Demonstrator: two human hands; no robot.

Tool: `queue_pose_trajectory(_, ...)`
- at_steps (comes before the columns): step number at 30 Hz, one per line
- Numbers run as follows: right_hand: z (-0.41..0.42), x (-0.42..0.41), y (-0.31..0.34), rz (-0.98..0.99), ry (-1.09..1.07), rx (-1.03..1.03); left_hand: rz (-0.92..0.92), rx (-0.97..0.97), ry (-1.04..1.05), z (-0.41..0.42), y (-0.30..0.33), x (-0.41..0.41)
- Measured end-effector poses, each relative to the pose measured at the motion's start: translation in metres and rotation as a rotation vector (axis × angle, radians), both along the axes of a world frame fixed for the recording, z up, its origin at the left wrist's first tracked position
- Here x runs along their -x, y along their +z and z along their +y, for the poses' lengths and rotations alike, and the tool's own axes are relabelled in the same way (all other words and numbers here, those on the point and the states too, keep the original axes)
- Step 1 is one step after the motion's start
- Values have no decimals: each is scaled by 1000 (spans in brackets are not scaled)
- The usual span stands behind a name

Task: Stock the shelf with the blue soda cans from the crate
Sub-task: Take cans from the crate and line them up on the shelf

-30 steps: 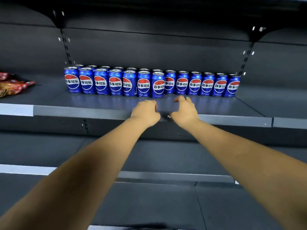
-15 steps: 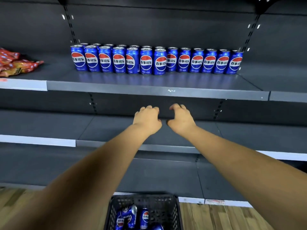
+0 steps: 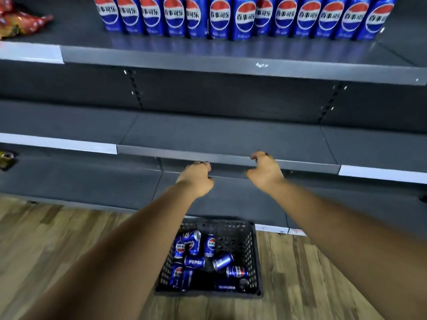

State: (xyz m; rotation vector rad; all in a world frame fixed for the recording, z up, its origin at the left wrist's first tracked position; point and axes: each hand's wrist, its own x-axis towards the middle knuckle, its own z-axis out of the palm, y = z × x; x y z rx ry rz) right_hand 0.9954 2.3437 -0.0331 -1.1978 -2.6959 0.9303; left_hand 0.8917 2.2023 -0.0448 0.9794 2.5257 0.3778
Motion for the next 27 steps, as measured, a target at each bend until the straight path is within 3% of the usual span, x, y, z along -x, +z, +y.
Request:
queue_pose_trajectory(8, -64, 33, -72, -65, -98, 116, -190, 28, 44, -66, -66, 31)
queue_pose_trajectory(19, -111, 28, -168, -201, -41, 153, -216, 157, 121, -123, -165, 65)
queue_pose_trajectory(24, -128, 21, -235, -166, -394, 438, -241, 228, 122, -129, -225, 54)
queue_pose_trajectory(27, -144, 17, -284, -175, -436, 533, -315, 224, 208, -134, -257, 44)
